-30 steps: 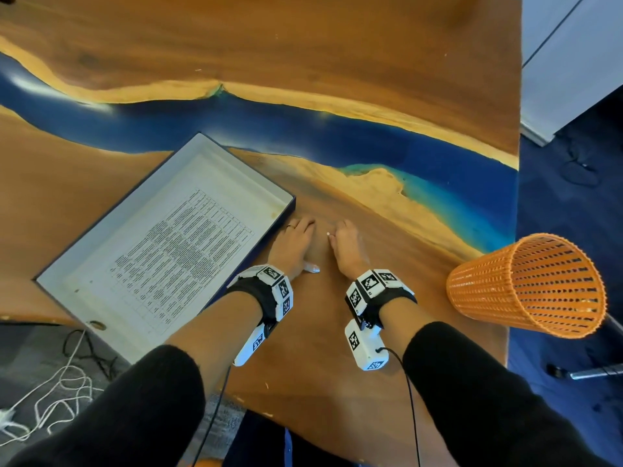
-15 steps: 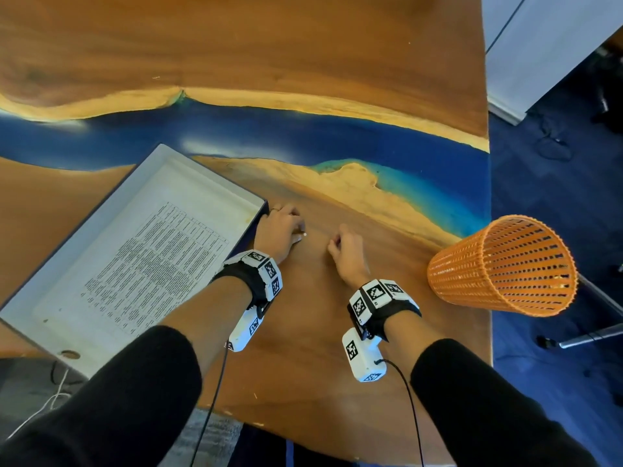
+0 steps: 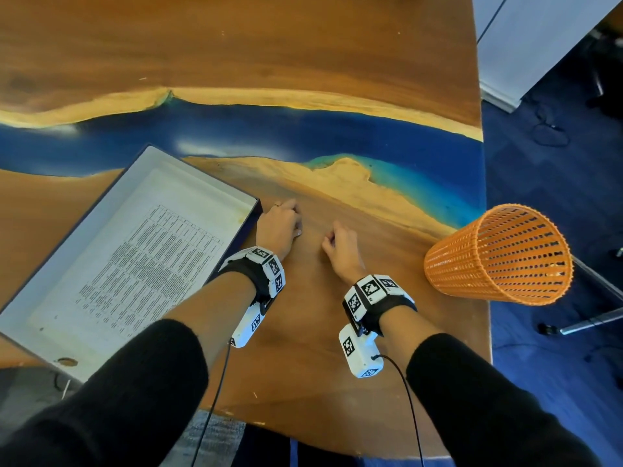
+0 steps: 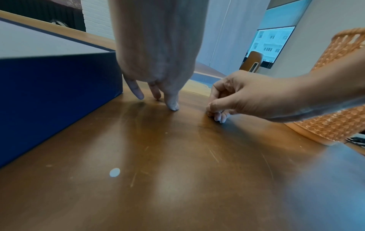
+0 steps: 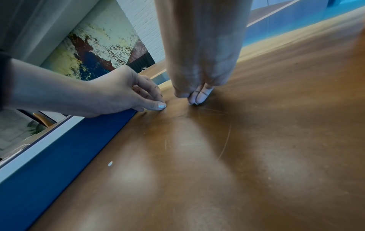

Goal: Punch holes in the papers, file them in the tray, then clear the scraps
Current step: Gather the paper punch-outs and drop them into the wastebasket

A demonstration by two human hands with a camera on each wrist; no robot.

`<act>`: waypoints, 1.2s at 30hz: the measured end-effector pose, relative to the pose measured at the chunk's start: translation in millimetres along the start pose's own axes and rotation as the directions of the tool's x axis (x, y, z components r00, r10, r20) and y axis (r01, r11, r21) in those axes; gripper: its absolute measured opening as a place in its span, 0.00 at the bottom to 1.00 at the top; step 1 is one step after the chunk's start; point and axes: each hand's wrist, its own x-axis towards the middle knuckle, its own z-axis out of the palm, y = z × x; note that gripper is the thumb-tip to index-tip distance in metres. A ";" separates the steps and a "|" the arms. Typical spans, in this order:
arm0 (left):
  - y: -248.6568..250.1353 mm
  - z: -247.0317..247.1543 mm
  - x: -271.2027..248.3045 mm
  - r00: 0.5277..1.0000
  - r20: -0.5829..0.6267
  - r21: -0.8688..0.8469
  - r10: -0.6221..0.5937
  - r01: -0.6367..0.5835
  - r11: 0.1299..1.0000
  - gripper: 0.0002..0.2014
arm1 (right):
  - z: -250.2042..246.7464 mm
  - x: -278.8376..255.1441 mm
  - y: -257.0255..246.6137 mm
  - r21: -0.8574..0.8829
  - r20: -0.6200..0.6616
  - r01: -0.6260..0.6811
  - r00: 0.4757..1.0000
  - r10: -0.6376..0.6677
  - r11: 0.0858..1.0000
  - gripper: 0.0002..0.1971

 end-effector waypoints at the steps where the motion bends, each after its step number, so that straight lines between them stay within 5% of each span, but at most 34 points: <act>1: 0.4 -0.1 0.4 1.000 0.003 0.008 0.005 -0.005 1.000 0.02 | -0.1 -0.4 0.1 0.005 0.001 0.002 1.000 -0.002 1.000 0.07; 18: -5.4 14.4 6.1 0.993 0.085 0.233 0.087 -0.105 0.967 0.11 | -2.8 0.1 8.5 0.096 -0.004 0.014 1.000 -0.014 0.995 0.07; 26: -17.2 -12.1 -10.3 0.998 0.052 -0.137 -0.022 0.029 0.990 0.13 | -29.1 -6.0 1.8 0.151 -0.073 0.097 0.994 -0.087 0.984 0.10; 31: 12.2 -49.7 -9.8 0.995 -0.063 -0.239 0.081 -0.094 0.966 0.03 | -66.7 -13.4 -22.4 0.123 -0.222 0.185 0.963 -0.155 0.975 0.10; 36: 73.1 -96.1 -10.9 0.964 -0.154 -0.369 0.216 -0.259 0.893 0.05 | -127.6 -36.1 -39.3 0.113 -0.420 0.252 0.889 -0.183 0.961 0.07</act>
